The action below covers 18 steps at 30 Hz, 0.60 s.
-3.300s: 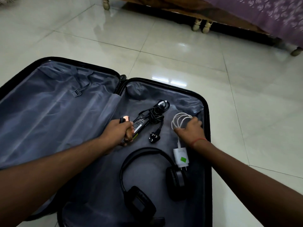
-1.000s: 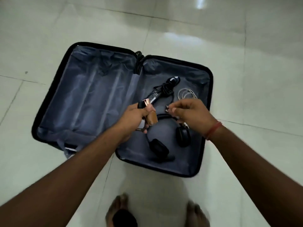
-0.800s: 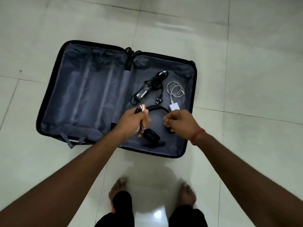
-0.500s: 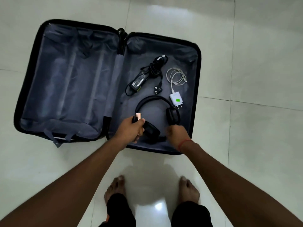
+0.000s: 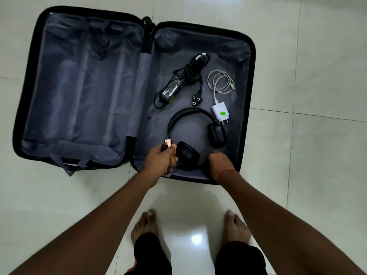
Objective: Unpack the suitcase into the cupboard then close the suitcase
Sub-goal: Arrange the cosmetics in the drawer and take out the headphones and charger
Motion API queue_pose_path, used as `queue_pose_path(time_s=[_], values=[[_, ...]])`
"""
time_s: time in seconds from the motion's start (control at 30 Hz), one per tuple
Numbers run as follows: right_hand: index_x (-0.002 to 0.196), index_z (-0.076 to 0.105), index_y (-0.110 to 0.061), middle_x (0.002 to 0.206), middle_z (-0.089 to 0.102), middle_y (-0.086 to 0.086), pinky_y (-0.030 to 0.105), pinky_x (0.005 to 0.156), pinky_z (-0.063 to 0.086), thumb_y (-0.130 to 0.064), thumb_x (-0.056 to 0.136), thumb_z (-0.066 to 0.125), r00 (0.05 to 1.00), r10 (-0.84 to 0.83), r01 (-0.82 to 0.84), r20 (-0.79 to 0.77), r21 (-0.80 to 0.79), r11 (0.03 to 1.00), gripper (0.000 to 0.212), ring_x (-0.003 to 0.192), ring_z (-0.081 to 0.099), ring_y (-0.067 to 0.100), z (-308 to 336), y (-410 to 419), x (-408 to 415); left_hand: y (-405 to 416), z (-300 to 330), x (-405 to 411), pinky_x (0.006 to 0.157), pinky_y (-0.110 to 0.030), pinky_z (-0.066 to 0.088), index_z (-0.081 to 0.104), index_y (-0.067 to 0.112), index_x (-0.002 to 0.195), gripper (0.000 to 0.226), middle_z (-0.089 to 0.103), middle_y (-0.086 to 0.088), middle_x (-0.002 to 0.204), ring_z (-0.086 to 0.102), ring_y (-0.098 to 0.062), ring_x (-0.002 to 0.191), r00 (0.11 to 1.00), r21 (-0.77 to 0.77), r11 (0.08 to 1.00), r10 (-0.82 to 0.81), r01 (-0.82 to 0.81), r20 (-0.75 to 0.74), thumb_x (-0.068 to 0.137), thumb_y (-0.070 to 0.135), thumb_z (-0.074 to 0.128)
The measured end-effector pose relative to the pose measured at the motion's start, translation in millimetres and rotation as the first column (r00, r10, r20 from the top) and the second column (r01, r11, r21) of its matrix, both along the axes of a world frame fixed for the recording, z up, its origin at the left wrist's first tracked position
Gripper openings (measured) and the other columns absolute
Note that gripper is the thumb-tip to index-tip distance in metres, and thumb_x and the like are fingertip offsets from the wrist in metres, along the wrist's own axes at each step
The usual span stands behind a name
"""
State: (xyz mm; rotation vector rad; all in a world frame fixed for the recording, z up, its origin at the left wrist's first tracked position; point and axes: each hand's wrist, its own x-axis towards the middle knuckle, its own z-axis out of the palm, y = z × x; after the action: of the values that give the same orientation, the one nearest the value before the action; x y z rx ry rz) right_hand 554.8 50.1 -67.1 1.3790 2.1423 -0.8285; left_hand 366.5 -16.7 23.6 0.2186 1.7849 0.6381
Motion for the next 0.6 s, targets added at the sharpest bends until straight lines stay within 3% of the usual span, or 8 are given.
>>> queue_pose_path(time_s=[0.07, 0.1, 0.13, 0.2, 0.3, 0.37, 0.43, 0.6], values=[[0.092, 0.070, -0.003, 0.096, 0.068, 0.016, 0.032, 0.076, 0.049, -0.008, 0.079, 0.065, 0.948, -0.306, 0.305, -0.090, -0.029, 0.952, 0.015, 0.089, 0.065, 0.030, 33.1, -0.5, 12.3, -0.2, 17.2, 2.7, 0.050, -0.028, 0.044, 0.062, 0.013, 0.084, 0.027, 0.065, -0.005, 0.070, 0.050, -0.019, 0.050, 0.999, -0.008, 0.999, 0.041, -0.041, 0.023, 0.096, 0.036, 0.055], [0.083, 0.070, -0.006, 0.083, 0.069, 0.012, 0.028, 0.070, 0.049, -0.007, 0.076, 0.071, 0.855, -0.496, 0.481, -0.151, -0.128, 0.867, 0.008, 0.078, 0.064, 0.025, 56.1, -1.2, 17.5, -1.4, 28.4, 4.1, 0.050, -0.028, 0.044, 0.063, 0.013, 0.085, 0.026, 0.066, -0.005, 0.071, 0.051, -0.019, 0.050, 0.997, -0.002, 0.998, 0.059, -0.059, 0.045, 0.096, 0.036, 0.056], [0.077, 0.068, -0.008, 0.073, 0.067, 0.008, 0.027, 0.065, 0.049, -0.004, 0.074, 0.074, 0.713, -0.671, 0.617, -0.204, -0.271, 0.739, 0.008, 0.068, 0.061, 0.021, 89.2, -0.7, 22.1, -0.8, 47.3, 5.5, 0.049, -0.028, 0.045, 0.064, 0.013, 0.086, 0.026, 0.068, -0.004, 0.072, 0.052, -0.019, 0.050, 0.995, 0.002, 0.998, 0.063, -0.064, 0.074, 0.095, 0.036, 0.056], [0.078, 0.062, -0.006, 0.068, 0.063, 0.008, 0.027, 0.056, 0.052, 0.004, 0.076, 0.075, 0.397, -0.886, 0.706, -0.237, -0.538, 0.461, 0.017, 0.060, 0.061, 0.018, 161.7, 4.3, 26.7, 6.2, 90.6, 7.4, 0.048, -0.028, 0.045, 0.065, 0.013, 0.087, 0.025, 0.070, -0.006, 0.075, 0.052, -0.019, 0.049, 0.990, 0.000, 0.996, 0.086, -0.087, 0.112, 0.095, 0.036, 0.057], [0.084, 0.058, -0.002, 0.073, 0.067, 0.015, 0.030, 0.060, 0.056, 0.004, 0.077, 0.073, 0.166, -0.941, 0.629, -0.294, -0.704, 0.330, 0.018, 0.062, 0.065, 0.021, 269.9, 5.5, 27.0, 15.0, 165.6, 15.8, 0.045, -0.027, 0.044, 0.063, 0.011, 0.083, 0.026, 0.070, -0.010, 0.076, 0.054, -0.021, 0.048, 0.978, 0.051, 0.992, 0.105, -0.116, 0.178, 0.095, 0.032, 0.058], [0.085, 0.057, -0.001, 0.075, 0.067, 0.016, 0.031, 0.063, 0.057, 0.001, 0.079, 0.072, 0.068, -0.941, 0.628, -0.332, -0.718, 0.299, 0.016, 0.063, 0.064, 0.022, 360.0, 13.9, 27.3, 31.7, 249.4, 19.5, 0.047, -0.028, 0.047, 0.062, 0.008, 0.079, 0.027, 0.068, -0.011, 0.072, 0.062, -0.021, 0.058, 0.979, 0.097, 0.991, 0.078, -0.098, 0.191, 0.095, 0.029, 0.057], [0.086, 0.055, 0.001, 0.076, 0.064, 0.017, 0.030, 0.064, 0.058, 0.002, 0.082, 0.068, -0.019, -0.932, 0.599, -0.362, -0.750, 0.279, 0.014, 0.063, 0.063, 0.022, 395.7, 7.8, 22.3, 38.8, 282.5, 23.3, 0.046, -0.028, 0.047, 0.060, 0.007, 0.077, 0.029, 0.067, -0.010, 0.068, 0.063, -0.023, 0.064, 0.979, 0.174, 0.984, 0.010, -0.046, 0.202, 0.097, 0.028, 0.055], [0.103, 0.055, -0.005, 0.080, 0.064, 0.012, 0.027, 0.066, 0.057, 0.002, 0.084, 0.062, -0.287, -0.868, 0.478, -0.404, -0.846, 0.236, 0.022, 0.063, 0.064, 0.014, 610.0, -1.9, 37.6, 69.9, 503.6, 37.3, 0.042, -0.026, 0.044, 0.059, 0.006, 0.078, 0.034, 0.061, -0.010, 0.069, 0.054, -0.016, 0.045, 0.965, 0.356, 0.925, -0.201, 0.132, 0.165, 0.097, 0.032, 0.051]])
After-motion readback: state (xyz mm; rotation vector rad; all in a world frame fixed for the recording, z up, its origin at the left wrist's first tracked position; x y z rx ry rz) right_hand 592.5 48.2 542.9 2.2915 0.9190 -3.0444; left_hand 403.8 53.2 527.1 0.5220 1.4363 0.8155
